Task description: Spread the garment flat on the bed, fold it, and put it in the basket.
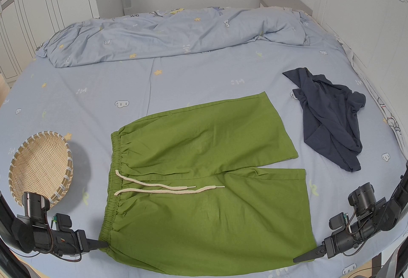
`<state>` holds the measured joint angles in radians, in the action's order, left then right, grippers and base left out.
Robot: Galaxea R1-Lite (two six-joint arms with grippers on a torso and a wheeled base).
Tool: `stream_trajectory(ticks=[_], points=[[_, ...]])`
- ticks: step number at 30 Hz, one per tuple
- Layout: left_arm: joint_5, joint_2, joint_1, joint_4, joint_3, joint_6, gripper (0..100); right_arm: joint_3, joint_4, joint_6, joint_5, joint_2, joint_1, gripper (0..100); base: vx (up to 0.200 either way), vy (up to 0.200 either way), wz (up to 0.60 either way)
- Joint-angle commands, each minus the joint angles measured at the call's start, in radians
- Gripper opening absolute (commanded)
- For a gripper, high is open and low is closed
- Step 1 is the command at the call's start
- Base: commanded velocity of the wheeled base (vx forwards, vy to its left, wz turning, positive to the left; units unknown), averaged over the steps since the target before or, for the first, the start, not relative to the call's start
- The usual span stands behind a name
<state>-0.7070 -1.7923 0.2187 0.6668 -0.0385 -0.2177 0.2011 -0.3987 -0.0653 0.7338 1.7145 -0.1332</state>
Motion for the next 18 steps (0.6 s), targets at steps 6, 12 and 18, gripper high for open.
stream_trajectory(ticks=[6,12,18], points=[[0.0,0.001,0.002,0.0,0.0,0.0,0,-0.003,-0.006,0.016,-0.013,0.037,0.07,0,0.0,0.0,0.0],[0.0,0.002,0.004,0.0,0.002,0.0,0,-0.025,-0.006,0.019,-0.011,0.031,0.078,0,0.0,0.0,0.0],[0.006,0.007,0.011,0.0,0.016,0.009,0,-0.072,-0.005,0.032,-0.011,-0.024,0.076,0,0.0,0.0,0.0]])
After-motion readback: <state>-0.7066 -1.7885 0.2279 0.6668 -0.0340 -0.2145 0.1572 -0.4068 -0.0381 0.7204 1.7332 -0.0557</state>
